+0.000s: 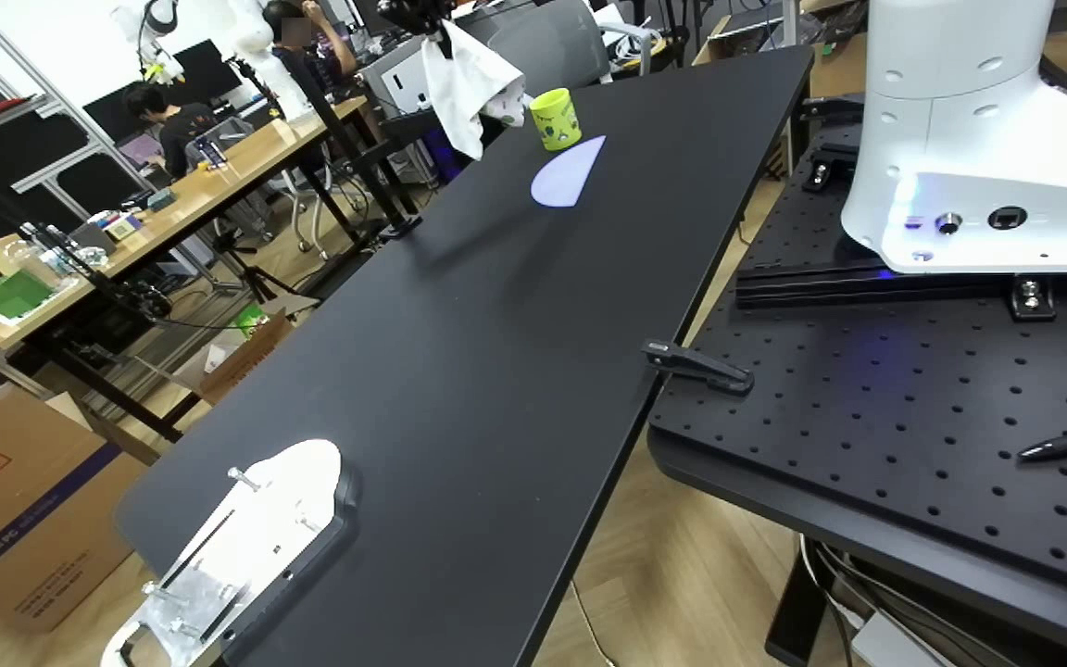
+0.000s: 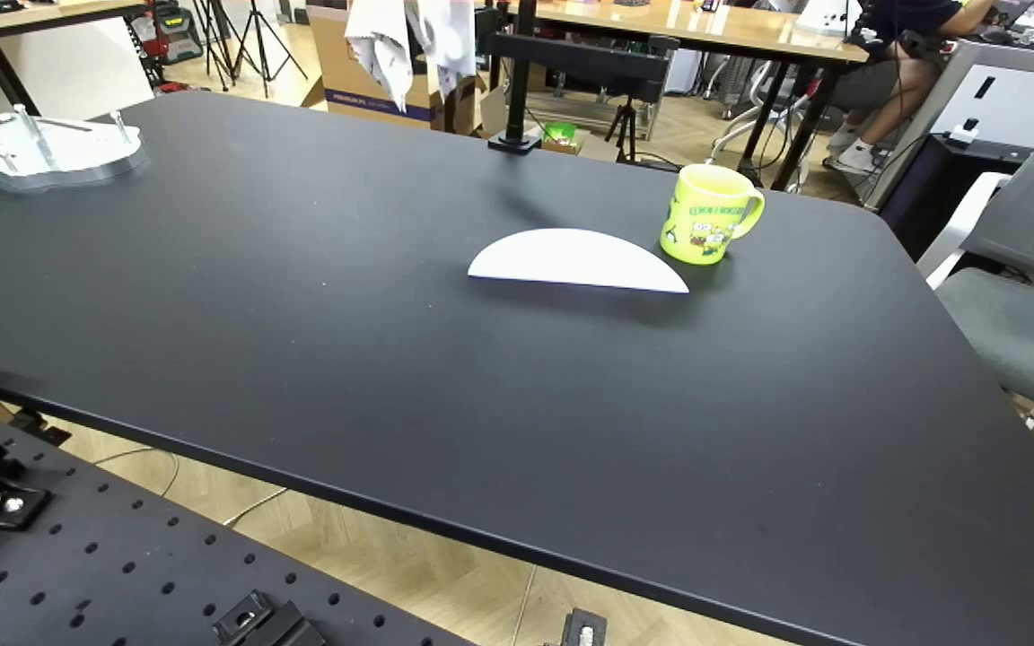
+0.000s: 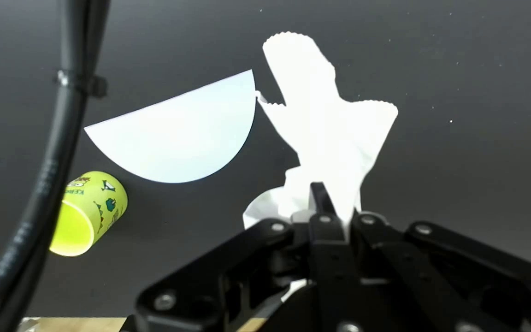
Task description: Hang the cloth on the black stand
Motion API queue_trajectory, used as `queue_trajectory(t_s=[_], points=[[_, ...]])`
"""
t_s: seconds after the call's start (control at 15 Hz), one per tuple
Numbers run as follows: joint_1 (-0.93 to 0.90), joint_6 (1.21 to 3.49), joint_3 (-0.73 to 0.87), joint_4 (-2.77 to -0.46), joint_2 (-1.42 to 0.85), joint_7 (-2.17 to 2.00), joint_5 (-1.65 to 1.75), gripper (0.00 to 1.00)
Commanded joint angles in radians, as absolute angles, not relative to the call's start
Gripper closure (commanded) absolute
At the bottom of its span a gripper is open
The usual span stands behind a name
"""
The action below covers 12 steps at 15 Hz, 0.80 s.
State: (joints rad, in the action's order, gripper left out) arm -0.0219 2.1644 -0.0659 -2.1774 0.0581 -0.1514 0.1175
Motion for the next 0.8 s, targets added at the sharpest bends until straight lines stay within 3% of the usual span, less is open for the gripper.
queue_trajectory(t_s=[0.0, 0.6, 0.67, 0.73], points=[[-0.030, 2.146, -0.059, -2.186, 0.049, -0.133, 0.096, 0.99], [-0.033, 2.135, -0.058, -2.200, 0.016, -0.113, 0.076, 0.99], [-0.032, 2.134, -0.058, -2.199, 0.012, -0.116, 0.077, 0.72], [-0.032, 2.133, -0.058, -2.198, 0.009, -0.116, 0.076, 0.71]])
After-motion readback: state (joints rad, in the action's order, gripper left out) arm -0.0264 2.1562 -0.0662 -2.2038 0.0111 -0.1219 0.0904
